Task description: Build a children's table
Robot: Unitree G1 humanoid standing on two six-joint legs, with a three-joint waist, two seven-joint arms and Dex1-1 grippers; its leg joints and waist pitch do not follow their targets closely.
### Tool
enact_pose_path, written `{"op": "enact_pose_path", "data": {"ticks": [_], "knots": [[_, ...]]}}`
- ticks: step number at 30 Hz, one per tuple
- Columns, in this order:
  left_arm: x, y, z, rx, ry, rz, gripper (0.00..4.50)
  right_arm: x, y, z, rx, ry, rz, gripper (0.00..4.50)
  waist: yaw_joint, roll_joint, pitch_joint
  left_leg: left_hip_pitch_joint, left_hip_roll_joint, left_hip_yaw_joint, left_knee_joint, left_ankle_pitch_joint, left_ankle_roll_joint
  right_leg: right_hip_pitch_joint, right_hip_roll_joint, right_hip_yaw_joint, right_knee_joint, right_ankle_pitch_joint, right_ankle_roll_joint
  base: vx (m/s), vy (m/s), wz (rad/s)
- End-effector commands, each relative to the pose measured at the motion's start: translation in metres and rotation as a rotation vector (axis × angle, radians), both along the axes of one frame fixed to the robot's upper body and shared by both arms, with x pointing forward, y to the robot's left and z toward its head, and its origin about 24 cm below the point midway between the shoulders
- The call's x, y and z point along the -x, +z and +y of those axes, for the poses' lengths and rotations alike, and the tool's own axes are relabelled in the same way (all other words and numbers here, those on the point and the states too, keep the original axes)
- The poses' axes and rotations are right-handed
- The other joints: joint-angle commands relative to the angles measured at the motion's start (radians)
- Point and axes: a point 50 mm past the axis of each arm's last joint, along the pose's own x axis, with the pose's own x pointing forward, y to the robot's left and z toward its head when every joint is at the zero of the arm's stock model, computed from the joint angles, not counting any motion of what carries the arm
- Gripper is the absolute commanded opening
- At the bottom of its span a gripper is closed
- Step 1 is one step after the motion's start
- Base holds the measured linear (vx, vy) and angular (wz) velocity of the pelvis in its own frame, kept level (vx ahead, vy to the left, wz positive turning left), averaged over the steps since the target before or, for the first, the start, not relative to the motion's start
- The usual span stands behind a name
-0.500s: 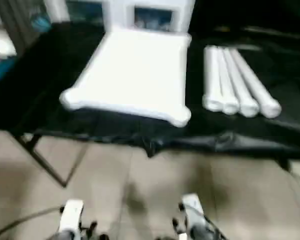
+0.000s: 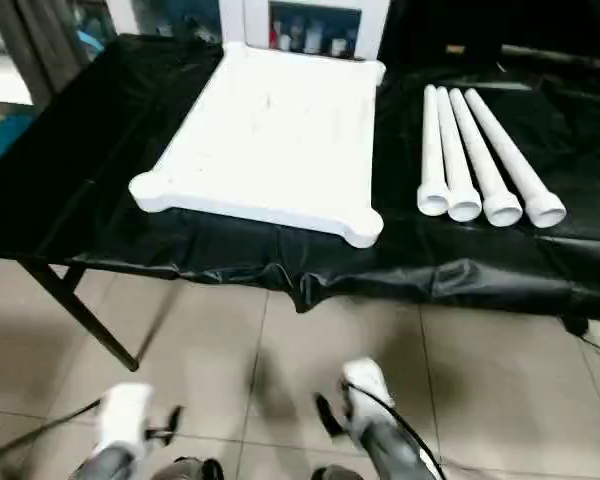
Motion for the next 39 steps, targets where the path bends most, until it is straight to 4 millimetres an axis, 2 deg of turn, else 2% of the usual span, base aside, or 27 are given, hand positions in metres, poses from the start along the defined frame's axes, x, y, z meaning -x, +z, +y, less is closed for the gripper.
{"op": "enact_pose_path", "data": {"ticks": [1, 3, 5, 6, 7, 8, 9, 10, 11, 13, 14, 17, 19, 20, 21, 23, 24, 25, 26, 29, 32, 33, 34, 35, 36, 37, 39], "knots": [[0.007, -0.01, -0.007, -0.033, -0.054, 0.115, 4.5, 0.008, -0.006, -0.001, -0.004, -0.008, 0.052, 4.45, -0.001, 0.002, -0.029, 0.026, 0.106, -0.06, -0.109, -0.251, 0.031, 0.007, -0.092, 0.067, -0.078, -0.104, -0.216, 0.0, 0.0, 0.0], [-0.001, -0.008, -0.011, -0.031, -0.08, 0.124, 4.5, 0.007, -0.006, 0.002, -0.016, 0.003, 0.061, 4.45, -0.001, 0.002, -0.029, 0.025, 0.106, -0.059, -0.106, -0.21, 0.043, 0.01, -0.093, 0.066, -0.071, -0.036, -0.231, 0.0, 0.0, 0.0], [-0.017, -0.001, -0.014, 0.012, -0.077, 0.1, 4.5, 0.004, -0.004, 0.007, -0.021, 0.037, 0.056, 4.45, 0.0, -0.002, -0.034, 0.023, 0.1, -0.053, -0.085, -0.044, 0.116, 0.017, -0.091, 0.059, -0.041, 0.227, -0.279, 0.0, 0.0, 0.0], [-0.022, 0.002, -0.016, 0.029, -0.085, 0.08, 4.5, 0.003, -0.003, 0.009, -0.019, 0.044, 0.049, 4.45, -0.001, -0.004, -0.036, 0.021, 0.097, -0.052, -0.079, -0.012, 0.138, 0.018, -0.09, 0.059, -0.035, 0.281, -0.286, 0.0, 0.0, 0.0], [-0.025, 0.004, -0.017, 0.04, -0.091, 0.066, 4.5, 0.002, -0.002, 0.01, -0.021, 0.047, 0.042, 4.45, 0.001, -0.005, -0.038, 0.018, 0.096, -0.051, -0.071, 0.031, 0.178, 0.018, -0.093, 0.058, -0.027, 0.359, -0.297, 0.0, 0.0, 0.0], [-0.028, 0.006, -0.019, 0.052, -0.095, 0.054, 4.5, 0.001, -0.001, 0.011, -0.03, 0.05, 0.034, 4.45, -0.001, -0.007, -0.035, 0.015, 0.097, -0.05, -0.069, 0.037, 0.208, 0.017, -0.095, 0.056, -0.025, 0.382, -0.303, 0.0, 0.0, 0.0], [-0.031, 0.008, -0.021, 0.079, -0.092, 0.04, 4.5, -0.001, 0.001, 0.013, -0.038, 0.055, 0.02, 4.45, -0.001, -0.007, -0.035, 0.015, 0.097, -0.05, -0.069, 0.037, 0.208, 0.017, -0.095, 0.056, -0.025, 0.382, -0.303, 0.0, 0.0, 0.0], [-0.033, 0.012, -0.024, 0.11, -0.097, 0.01, 4.5, -0.005, 0.004, 0.016, -0.061, 0.062, -0.008, 4.45, -0.001, -0.004, -0.031, 0.013, 0.103, -0.053, -0.074, -0.015, 0.216, 0.017, -0.1, 0.054, -0.032, 0.311, -0.303, 0.0, 0.0, 0.0], [-0.034, 0.012, -0.024, 0.114, -0.1, 0.002, 4.5, -0.005, 0.005, 0.017, -0.067, 0.064, -0.014, 4.45, -0.001, -0.003, -0.028, 0.015, 0.107, -0.053, -0.078, -0.055, 0.204, 0.015, -0.099, 0.055, -0.037, 0.248, -0.304, 0.0, 0.0, 0.0], [-0.034, 0.017, -0.027, 0.14, -0.108, -0.053, 4.5, -0.008, 0.01, 0.021, -0.092, 0.09, -0.063, 4.45, -0.001, -0.001, -0.025, 0.015, 0.109, -0.054, -0.082, -0.089, 0.192, 0.014, -0.097, 0.056, -0.042, 0.194, -0.303, 0.0, 0.0, 0.0], [-0.034, 0.021, -0.029, 0.169, -0.108, -0.084, 4.5, -0.009, 0.013, 0.024, -0.106, 0.116, -0.099, 4.45, 0.001, 0.003, -0.021, 0.018, 0.113, -0.053, -0.087, -0.124, 0.169, 0.012, -0.095, 0.057, -0.047, 0.141, -0.301, 0.0, 0.0, 0.0], [-0.029, 0.03, -0.034, 0.213, -0.145, -0.139, 4.5, -0.008, 0.02, 0.029, -0.169, 0.172, -0.146, 4.45, 0.001, 0.004, -0.016, 0.019, 0.116, -0.054, -0.094, -0.161, 0.147, 0.011, -0.092, 0.06, -0.052, 0.102, -0.297, 0.0, 0.0, 0.0], [-0.022, 0.035, -0.035, 0.221, -0.177, -0.166, 4.5, -0.006, 0.026, 0.03, -0.188, 0.215, -0.185, 4.45, 0.006, 0.006, -0.008, 0.014, 0.122, -0.057, -0.099, -0.178, 0.138, 0.01, -0.095, 0.062, -0.053, 0.1, -0.286, 0.0, 0.0, 0.0], [-0.016, 0.039, -0.035, 0.217, -0.197, -0.189, 4.5, -0.003, 0.031, 0.03, -0.199, 0.246, -0.216, 4.45, 0.006, 0.006, -0.004, 0.016, 0.118, -0.054, -0.1, -0.192, 0.131, 0.008, -0.091, 0.064, -0.057, 0.08, -0.277, 0.0, 0.0, 0.0], [-0.012, 0.042, -0.034, 0.214, -0.205, -0.202, 4.5, -0.001, 0.034, 0.03, -0.207, 0.261, -0.231, 4.45, 0.008, 0.005, 0.002, 0.013, 0.121, -0.057, -0.105, -0.213, 0.124, 0.009, -0.093, 0.066, -0.061, 0.055, -0.261, 0.0, 0.0, 0.0], [-0.002, 0.048, -0.031, 0.202, -0.224, -0.226, 4.5, 0.005, 0.043, 0.026, -0.223, 0.292, -0.265, 4.45, 0.007, 0.005, 0.005, 0.014, 0.118, -0.057, -0.106, -0.217, 0.117, 0.009, -0.089, 0.067, -0.063, 0.034, -0.255, 0.0, 0.0, 0.0], [0.007, 0.054, -0.027, 0.183, -0.232, -0.246, 4.5, 0.011, 0.053, 0.021, -0.228, 0.319, -0.296, 4.45, 0.009, 0.004, 0.015, 0.011, 0.121, -0.059, -0.11, -0.221, 0.11, 0.009, -0.088, 0.068, -0.067, 0.027, -0.233, 0.0, 0.0, 0.0], [0.007, 0.054, -0.027, 0.183, -0.232, -0.246, 4.5, 0.011, 0.053, 0.021, -0.228, 0.319, -0.296, 4.45, 0.009, 0.004, 0.015, 0.011, 0.121, -0.059, -0.11, -0.221, 0.11, 0.009, -0.088, 0.068, -0.067, 0.027, -0.233, 0.0, 0.0, 0.0], [0.011, 0.058, -0.024, 0.172, -0.235, -0.258, 4.5, 0.014, 0.058, 0.018, -0.227, 0.324, -0.31, 4.45, 0.01, 0.003, 0.017, 0.014, 0.121, -0.06, -0.111, -0.223, 0.104, 0.009, -0.086, 0.069, -0.067, 0.03, -0.216, 0.0, 0.0, 0.0], [0.024, 0.08, -0.015, 0.143, -0.21, -0.319, 4.5, 0.027, 0.086, 0.002, -0.224, 0.31, -0.381, 4.45, 0.014, 0.005, 0.03, 0.016, 0.121, -0.061, -0.121, -0.262, 0.074, 0.006, -0.084, 0.073, -0.079, -0.032, -0.193, 0.0, 0.0, 0.0], [0.028, 0.102, -0.01, 0.135, -0.178, -0.385, 4.5, 0.032, 0.111, -0.007, -0.23, 0.276, -0.436, 4.45, 0.018, 0.003, 0.032, 0.018, 0.119, -0.062, -0.121, -0.241, 0.069, 0.007, -0.082, 0.073, -0.079, -0.005, -0.183, 0.0, 0.0, 0.0], [0.029, 0.11, -0.009, 0.133, -0.171, -0.41, 4.5, 0.032, 0.119, -0.01, -0.233, 0.263, -0.455, 4.45, 0.015, -0.001, 0.037, 0.012, 0.117, -0.063, -0.124, -0.241, 0.068, 0.01, -0.08, 0.073, -0.079, -0.013, -0.178, 0.0, 0.0, 0.0], [0.03, 0.119, -0.008, 0.126, -0.168, -0.434, 4.5, 0.032, 0.129, -0.013, -0.233, 0.251, -0.473, 4.45, 0.018, -0.003, 0.032, 0.014, 0.118, -0.065, -0.123, -0.235, 0.066, 0.013, -0.083, 0.074, -0.078, -0.015, -0.176, 0.0, 0.0, 0.0], [0.031, 0.13, -0.007, 0.107, -0.174, -0.467, 4.5, 0.032, 0.142, -0.018, -0.236, 0.239, -0.499, 4.45, 0.019, -0.001, 0.034, 0.019, 0.116, -0.062, -0.12, -0.221, 0.067, 0.006, -0.081, 0.075, -0.079, -0.003, -0.175, 0.0, 0.0, 0.0], [0.031, 0.139, -0.007, 0.095, -0.178, -0.494, 4.5, 0.032, 0.152, -0.021, -0.238, 0.228, -0.518, 4.45, 0.022, 0.0, 0.032, 0.019, 0.114, -0.065, -0.117, -0.198, 0.069, 0.012, -0.081, 0.075, -0.076, 0.021, -0.166, 0.0, 0.0, 0.0], [0.03, 0.151, -0.008, 0.095, -0.17, -0.523, 4.5, 0.03, 0.166, -0.024, -0.252, 0.214, -0.542, 4.45, 0.022, 0.0, 0.033, 0.022, 0.113, -0.063, -0.117, -0.188, 0.067, 0.012, -0.077, 0.075, -0.075, 0.037, -0.167, 0.0, 0.0, 0.0], [0.026, 0.174, -0.01, 0.107, -0.159, -0.589, 4.5, 0.026, 0.191, -0.027, -0.295, 0.185, -0.575, 4.45, 0.021, -0.004, 0.027, 0.024, 0.107, -0.063, -0.111, -0.139, 0.072, 0.017, -0.074, 0.073, -0.067, 0.096, -0.169, 0.0, 0.0, 0.0]]}}
